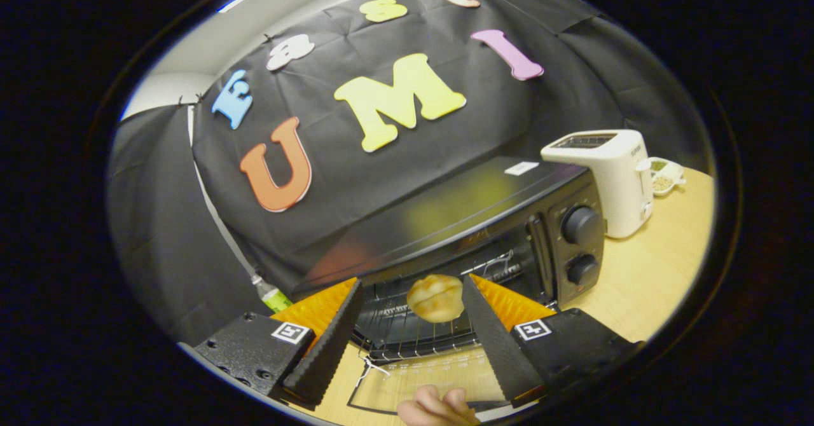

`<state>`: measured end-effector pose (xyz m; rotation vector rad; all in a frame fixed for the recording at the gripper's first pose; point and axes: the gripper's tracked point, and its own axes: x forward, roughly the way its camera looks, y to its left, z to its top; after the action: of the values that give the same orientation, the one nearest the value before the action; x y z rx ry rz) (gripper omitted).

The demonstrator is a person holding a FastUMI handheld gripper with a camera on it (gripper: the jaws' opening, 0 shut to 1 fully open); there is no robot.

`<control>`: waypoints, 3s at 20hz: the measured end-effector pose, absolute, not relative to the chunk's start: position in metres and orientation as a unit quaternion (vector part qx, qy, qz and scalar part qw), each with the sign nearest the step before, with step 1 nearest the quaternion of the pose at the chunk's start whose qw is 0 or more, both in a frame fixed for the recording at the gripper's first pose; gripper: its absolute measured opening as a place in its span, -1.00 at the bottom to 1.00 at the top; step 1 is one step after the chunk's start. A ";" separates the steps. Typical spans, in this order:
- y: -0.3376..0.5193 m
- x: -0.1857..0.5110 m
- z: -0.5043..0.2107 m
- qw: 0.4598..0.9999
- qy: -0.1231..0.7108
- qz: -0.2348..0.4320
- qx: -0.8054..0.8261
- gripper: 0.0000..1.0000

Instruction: Open the toaster oven, put the food inside, and close the toaster oven door.

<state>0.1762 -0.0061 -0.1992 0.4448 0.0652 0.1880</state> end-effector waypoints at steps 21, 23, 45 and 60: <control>0.002 0.079 -0.307 0.974 0.221 0.021 -0.044 1.00; 0.005 0.074 -0.321 0.969 0.243 0.019 -0.043 1.00; 0.013 0.070 -0.335 0.965 0.263 -0.010 0.000 1.00; 0.006 0.083 -0.206 1.000 0.017 -0.009 0.024 1.00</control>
<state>0.0826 0.0058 -0.2060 0.0486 0.0343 -0.0182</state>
